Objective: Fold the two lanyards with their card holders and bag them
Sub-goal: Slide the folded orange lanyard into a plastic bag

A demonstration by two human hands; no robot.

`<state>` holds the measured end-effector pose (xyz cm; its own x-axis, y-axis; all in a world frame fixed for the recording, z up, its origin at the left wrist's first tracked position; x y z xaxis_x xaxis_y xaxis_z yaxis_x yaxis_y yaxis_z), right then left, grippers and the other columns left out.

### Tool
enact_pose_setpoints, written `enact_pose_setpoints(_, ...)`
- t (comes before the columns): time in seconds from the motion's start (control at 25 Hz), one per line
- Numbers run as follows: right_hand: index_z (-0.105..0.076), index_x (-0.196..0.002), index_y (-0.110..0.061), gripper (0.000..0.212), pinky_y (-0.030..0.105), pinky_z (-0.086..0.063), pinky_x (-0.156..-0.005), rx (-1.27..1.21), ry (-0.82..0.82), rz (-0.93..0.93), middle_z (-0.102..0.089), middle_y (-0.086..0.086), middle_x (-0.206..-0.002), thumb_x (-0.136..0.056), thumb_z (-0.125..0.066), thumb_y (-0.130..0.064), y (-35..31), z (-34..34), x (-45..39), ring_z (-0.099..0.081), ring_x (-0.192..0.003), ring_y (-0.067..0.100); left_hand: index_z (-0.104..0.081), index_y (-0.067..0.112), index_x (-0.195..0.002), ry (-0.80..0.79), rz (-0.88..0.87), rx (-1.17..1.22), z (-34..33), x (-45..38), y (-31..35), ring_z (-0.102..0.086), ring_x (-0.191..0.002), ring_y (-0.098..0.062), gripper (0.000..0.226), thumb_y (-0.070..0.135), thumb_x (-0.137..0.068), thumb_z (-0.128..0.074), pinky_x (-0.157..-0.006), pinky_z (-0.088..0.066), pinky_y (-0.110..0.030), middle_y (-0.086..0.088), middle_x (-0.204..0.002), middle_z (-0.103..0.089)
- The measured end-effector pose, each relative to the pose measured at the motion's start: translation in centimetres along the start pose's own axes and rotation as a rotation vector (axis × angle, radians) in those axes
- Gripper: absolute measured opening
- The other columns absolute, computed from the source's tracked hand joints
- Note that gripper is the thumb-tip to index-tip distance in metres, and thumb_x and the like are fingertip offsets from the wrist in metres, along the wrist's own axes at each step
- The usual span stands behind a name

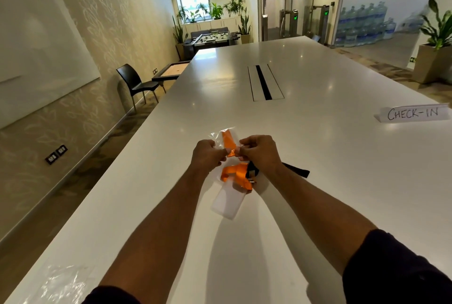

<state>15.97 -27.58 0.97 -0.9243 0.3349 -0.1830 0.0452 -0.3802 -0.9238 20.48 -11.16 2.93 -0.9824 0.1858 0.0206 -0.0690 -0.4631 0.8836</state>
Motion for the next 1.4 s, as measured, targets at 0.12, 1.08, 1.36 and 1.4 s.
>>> enact_pose_setpoints(0.12,-0.071,-0.119,0.000,0.036,0.022,-0.061,-0.071,0.077,-0.015,0.022,-0.077,0.015,-0.104,-0.087,-0.080,-0.014,0.0,-0.7,-2.7,-0.074,-0.072,0.012,-0.061,0.018,-0.088,-0.060,0.006,-0.097,0.3,-2.4,0.0,-0.071,-0.091,-0.028,0.020,0.011,-0.082,-0.079,-0.084,-0.061,-0.042,-0.012,-0.094,-0.070)
enact_pose_setpoints(1.08,-0.068,-0.129,-0.009,0.037,0.038,-0.057,-0.090,0.556,-0.099,0.193,-0.074,0.016,-0.120,-0.092,-0.072,-0.014,2.4,-2.6,-9.0,-0.073,-0.104,0.029,-0.061,0.011,-0.131,0.038,-0.056,-0.401,-1.4,-9.0,-1.8,-0.063,-0.116,-0.028,0.051,-0.005,-0.083,-0.063,-0.094,-0.055,-0.037,-0.014,-0.132,-0.063)
enact_pose_setpoints(1.36,-0.077,-0.115,-0.014,0.032,0.038,-0.057,-0.090,0.448,-0.174,0.217,-0.077,0.006,-0.113,-0.096,-0.068,-0.037,0.9,-0.3,-4.1,-0.069,-0.092,0.016,-0.068,0.013,-0.121,0.028,-0.043,-0.490,-0.6,-5.0,-1.0,-0.061,-0.117,-0.027,0.039,0.007,-0.084,-0.061,-0.101,-0.051,-0.045,-0.009,-0.129,-0.064)
enact_pose_setpoints(1.4,-0.078,-0.111,-0.014,0.038,0.036,-0.057,-0.086,0.410,-0.187,0.216,-0.078,0.005,-0.108,-0.096,-0.064,-0.045,0.7,-0.1,-2.9,-0.068,-0.088,0.014,-0.070,0.013,-0.118,0.033,-0.047,-0.517,-0.5,-4.1,-0.7,-0.062,-0.113,-0.026,0.036,0.009,-0.083,-0.061,-0.099,-0.052,-0.045,-0.008,-0.124,-0.067)
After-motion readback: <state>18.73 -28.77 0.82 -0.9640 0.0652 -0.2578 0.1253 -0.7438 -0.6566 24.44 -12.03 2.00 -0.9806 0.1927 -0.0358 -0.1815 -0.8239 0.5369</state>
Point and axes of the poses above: each hand's wrist, its own x-axis away from the middle knuckle, its own z-axis out of the back of the hand, y = z × x, the point moved 3 cm from there along -x, towards the middle knuckle
